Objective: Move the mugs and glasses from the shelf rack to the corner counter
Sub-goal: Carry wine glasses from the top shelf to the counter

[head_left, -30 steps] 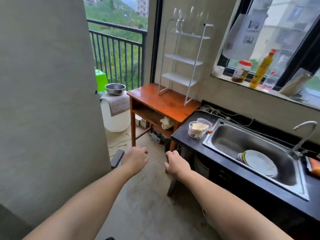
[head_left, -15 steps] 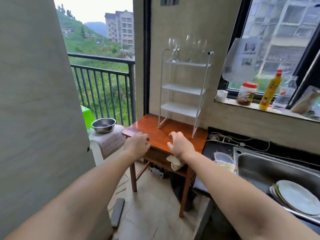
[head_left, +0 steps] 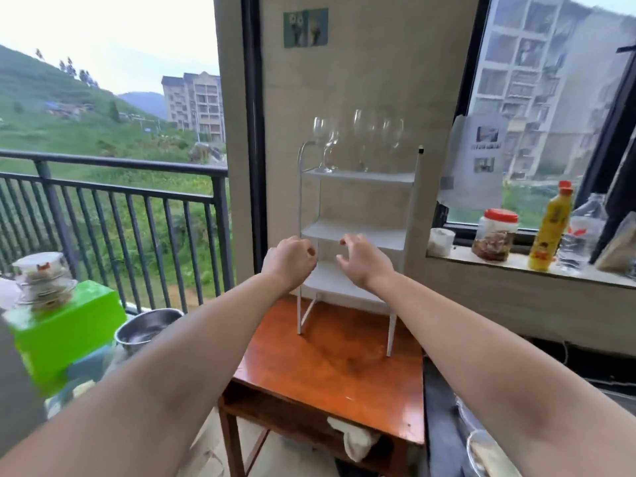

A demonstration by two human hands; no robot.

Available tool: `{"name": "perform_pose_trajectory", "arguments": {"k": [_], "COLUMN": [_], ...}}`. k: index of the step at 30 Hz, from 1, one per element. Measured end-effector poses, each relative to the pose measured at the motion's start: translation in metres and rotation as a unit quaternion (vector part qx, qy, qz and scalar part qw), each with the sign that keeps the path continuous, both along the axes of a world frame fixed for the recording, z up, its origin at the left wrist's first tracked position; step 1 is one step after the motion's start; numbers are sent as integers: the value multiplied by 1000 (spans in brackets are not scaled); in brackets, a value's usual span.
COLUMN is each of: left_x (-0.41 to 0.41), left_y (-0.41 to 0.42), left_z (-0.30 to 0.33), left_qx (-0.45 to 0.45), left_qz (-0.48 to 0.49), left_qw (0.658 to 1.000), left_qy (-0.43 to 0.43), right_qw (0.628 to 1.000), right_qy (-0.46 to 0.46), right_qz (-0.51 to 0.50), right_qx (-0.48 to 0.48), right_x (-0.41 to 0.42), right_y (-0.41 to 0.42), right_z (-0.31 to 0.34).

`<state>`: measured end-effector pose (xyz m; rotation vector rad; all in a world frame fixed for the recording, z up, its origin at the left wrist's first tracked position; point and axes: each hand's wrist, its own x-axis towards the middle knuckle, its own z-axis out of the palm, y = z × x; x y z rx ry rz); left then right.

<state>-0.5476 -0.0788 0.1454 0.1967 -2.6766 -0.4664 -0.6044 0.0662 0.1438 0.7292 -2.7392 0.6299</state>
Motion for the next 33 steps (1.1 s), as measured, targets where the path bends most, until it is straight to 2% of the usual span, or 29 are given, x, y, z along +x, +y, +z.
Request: {"name": "perform_pose_trajectory", "arguments": {"k": [9, 14, 16, 18, 21, 22, 28, 33], "left_x": [-143, -216, -240, -259, -279, -282, -312, -321], "left_y": [-31, -34, -37, -43, -50, -52, -62, -62], "left_z": [76, 122, 130, 135, 139, 139, 133, 129], "left_qx": [72, 178, 251, 332, 418, 427, 421, 401], "left_qz": [-49, -53, -52, -63, -68, -61, -71, -93], "left_qw": [994, 977, 962, 939, 905, 902, 904, 911], "left_qy": [73, 106, 90, 69, 35, 27, 25, 39], "right_qw": [994, 969, 949, 924, 870, 851, 796, 800], "right_qy": [90, 131, 109, 45, -107, -133, -175, -139], "right_qz": [-48, -130, -179, -228, -214, -205, -176, -197], "right_qx": [-38, -166, -235, -303, -431, -465, -552, -550], "right_x": [-135, -191, -211, -237, -272, -281, -301, -304], "right_y": [-24, -28, -25, -20, -17, -15, -29, -32], "right_z": [82, 127, 139, 148, 154, 153, 145, 145]}}
